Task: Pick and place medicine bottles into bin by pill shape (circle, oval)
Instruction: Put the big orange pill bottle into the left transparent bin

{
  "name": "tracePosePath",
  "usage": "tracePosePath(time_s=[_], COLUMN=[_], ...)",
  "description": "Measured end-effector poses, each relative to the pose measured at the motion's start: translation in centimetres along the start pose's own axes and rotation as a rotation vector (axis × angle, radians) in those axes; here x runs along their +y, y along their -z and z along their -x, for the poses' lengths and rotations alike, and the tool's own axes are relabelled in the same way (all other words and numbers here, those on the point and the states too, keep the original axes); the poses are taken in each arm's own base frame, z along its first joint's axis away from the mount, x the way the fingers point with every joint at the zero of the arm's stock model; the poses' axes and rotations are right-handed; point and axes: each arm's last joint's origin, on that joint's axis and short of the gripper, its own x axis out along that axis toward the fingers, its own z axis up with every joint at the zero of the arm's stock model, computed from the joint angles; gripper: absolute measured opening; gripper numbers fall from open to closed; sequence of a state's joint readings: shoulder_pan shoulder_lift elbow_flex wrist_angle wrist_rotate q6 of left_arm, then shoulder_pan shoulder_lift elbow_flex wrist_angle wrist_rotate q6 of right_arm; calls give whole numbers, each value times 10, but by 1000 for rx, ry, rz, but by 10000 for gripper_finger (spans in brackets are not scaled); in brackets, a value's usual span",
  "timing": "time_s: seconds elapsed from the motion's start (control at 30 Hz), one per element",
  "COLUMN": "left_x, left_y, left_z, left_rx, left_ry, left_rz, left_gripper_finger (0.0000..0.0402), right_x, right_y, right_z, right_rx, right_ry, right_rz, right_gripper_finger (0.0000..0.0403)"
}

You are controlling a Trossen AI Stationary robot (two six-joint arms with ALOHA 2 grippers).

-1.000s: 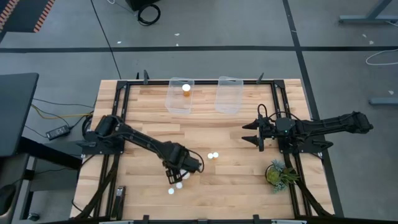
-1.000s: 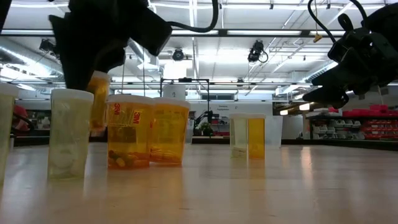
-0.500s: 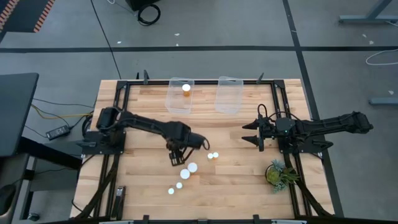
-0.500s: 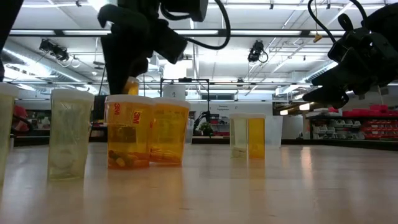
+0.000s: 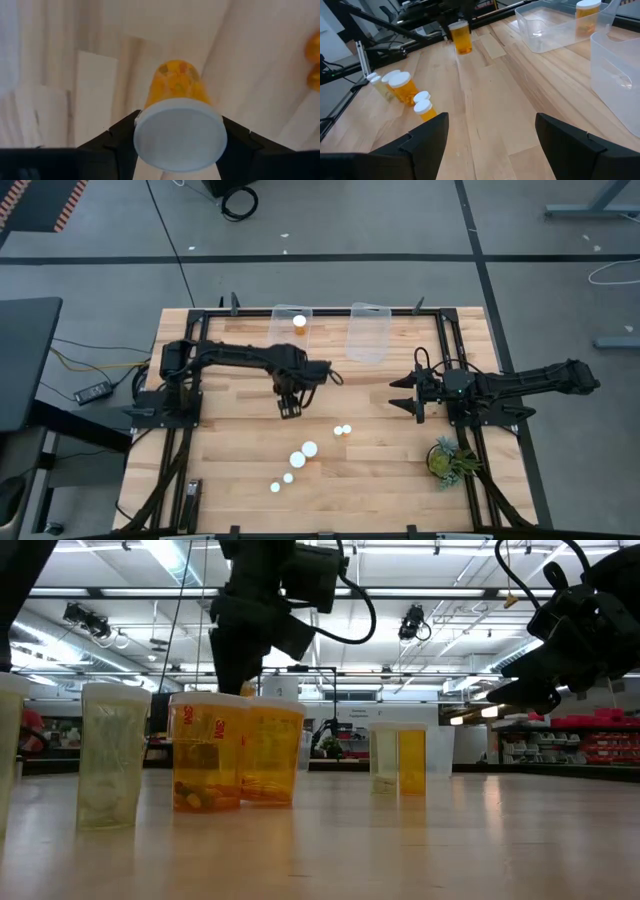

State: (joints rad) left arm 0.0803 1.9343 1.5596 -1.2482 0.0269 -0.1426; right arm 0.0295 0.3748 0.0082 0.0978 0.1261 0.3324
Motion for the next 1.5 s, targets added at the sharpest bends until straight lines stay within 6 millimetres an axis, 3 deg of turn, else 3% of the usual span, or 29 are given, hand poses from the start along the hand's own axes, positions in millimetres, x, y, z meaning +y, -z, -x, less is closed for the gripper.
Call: tracePosePath(time_s=[0.17,0.5,0.73,1.1,1.5], left_x=[19,60,102,168,184], left_y=[-10,-28,-28,-22,-8], left_z=[15,70,79,58,1], left_rx=[-74,-293,-328,-349,-242], left_ry=[9,-61,-146,-176,-157], left_rz=[-1,7,72,217,252], left_gripper_finger=[210,210,215,214,216], right_x=[0,0,0,0,0], right_y=[0,0,0,0,0], right_z=[0,0,0,0,0], right_rx=[0,1,0,0,0], right_ry=[0,0,0,0,0], right_rz=[0,0,0,0,0], right_gripper_finger=[305,305,305,305,305])
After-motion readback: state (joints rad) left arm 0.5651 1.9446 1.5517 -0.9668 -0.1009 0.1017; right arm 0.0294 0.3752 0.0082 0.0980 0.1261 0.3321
